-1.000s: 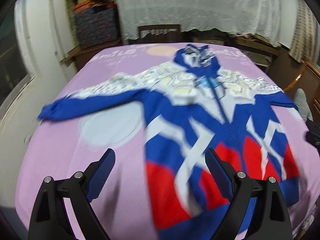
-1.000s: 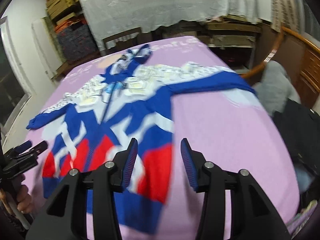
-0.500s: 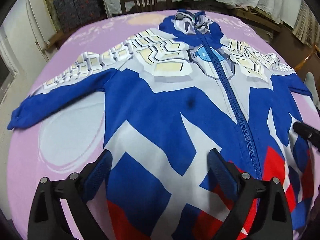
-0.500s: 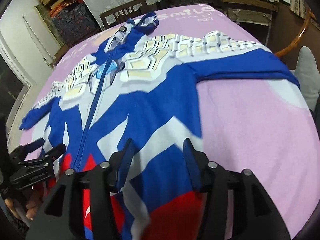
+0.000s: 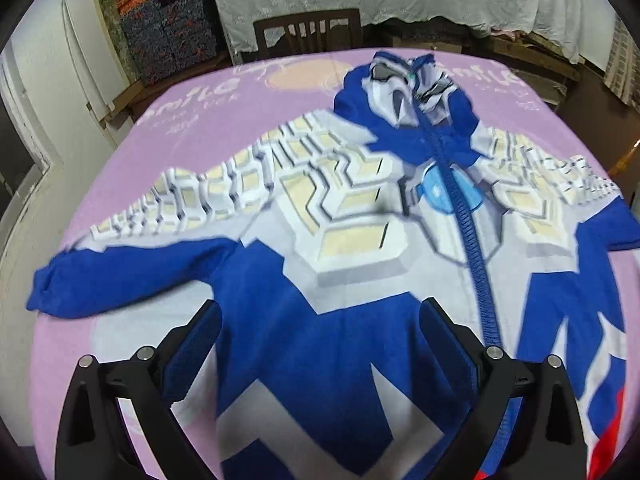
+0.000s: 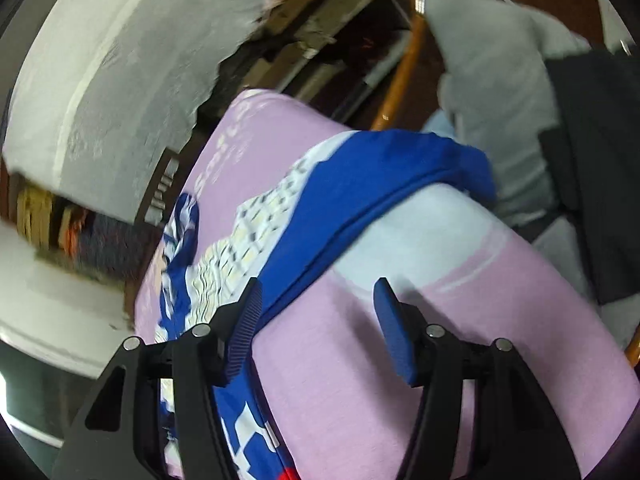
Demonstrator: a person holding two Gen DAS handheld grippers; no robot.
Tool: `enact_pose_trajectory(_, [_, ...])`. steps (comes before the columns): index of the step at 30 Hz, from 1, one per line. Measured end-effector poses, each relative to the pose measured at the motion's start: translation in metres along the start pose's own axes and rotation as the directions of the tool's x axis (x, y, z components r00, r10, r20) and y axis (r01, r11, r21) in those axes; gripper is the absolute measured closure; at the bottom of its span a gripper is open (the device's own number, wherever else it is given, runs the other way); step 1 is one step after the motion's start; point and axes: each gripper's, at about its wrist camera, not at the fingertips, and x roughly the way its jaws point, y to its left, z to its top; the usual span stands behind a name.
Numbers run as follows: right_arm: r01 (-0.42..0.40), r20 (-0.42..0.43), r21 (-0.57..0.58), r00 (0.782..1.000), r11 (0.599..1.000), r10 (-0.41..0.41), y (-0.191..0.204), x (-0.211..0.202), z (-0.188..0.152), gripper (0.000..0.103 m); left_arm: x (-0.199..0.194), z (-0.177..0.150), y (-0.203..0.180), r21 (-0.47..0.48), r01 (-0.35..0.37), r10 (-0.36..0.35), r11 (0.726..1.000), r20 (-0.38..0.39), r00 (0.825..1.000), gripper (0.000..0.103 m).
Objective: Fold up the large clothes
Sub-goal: 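Lift the grasped sleeve with the right tool and lay it across the jacket body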
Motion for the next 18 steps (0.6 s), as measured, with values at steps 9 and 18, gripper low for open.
enact_pose_trajectory(9, [-0.071, -0.103, 0.105, 0.991, 0.992, 0.082, 0.002, 0.05, -0.003, 0.047, 0.019, -0.004, 0.01, -0.047, 0.012, -0.013, 0.999, -0.018, 1.0, 0.003])
enact_pose_trajectory(18, [-0.115, 0.071, 0.149, 0.992, 0.982, 0.106, -0.003, 0.064, 0.035, 0.067, 0.02, -0.006, 0.013, -0.062, 0.033, -0.034, 0.998, -0.013, 0.999, 0.003])
